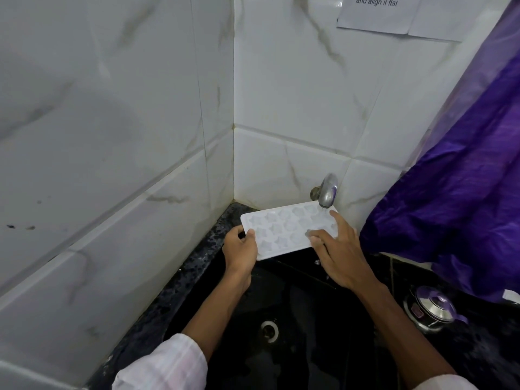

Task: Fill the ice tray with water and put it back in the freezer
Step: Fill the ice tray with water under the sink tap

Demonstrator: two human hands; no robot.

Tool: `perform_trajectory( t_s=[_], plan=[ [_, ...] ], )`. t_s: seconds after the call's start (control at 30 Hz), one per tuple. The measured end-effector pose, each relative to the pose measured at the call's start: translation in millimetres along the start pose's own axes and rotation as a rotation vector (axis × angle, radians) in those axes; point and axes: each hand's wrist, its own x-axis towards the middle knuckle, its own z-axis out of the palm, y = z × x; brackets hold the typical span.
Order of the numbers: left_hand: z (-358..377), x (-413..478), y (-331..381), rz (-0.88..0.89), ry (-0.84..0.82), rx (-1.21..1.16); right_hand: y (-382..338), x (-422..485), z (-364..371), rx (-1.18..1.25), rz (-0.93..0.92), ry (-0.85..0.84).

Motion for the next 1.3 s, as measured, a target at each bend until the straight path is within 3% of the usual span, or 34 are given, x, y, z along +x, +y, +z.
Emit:
perform_trajectory(
  t_s=[0.43,0.6,0.77,0.93,1.3],
  plan=[
    [-2,-2,-6,-0.024,0.000,0.006,-2,-6,5,0.054,-0.005,0.030],
    [-5,-3,-6,-0.012,0.004,0.026,-1,-9,10,0.179,-0.024,0.062],
    [-14,-3,-13,-0.013,-0.011,0.052,1,-14,8,0.398,0.286,0.246],
    [-21,-8,-23,-0.041,-0.033,0.098,13,-17,14,0.683,0.623,0.139],
    [-30,-14,-35,-0.057,-0.074,0.118,21,-26,20,0.710,0.687,0.113]
  ],
)
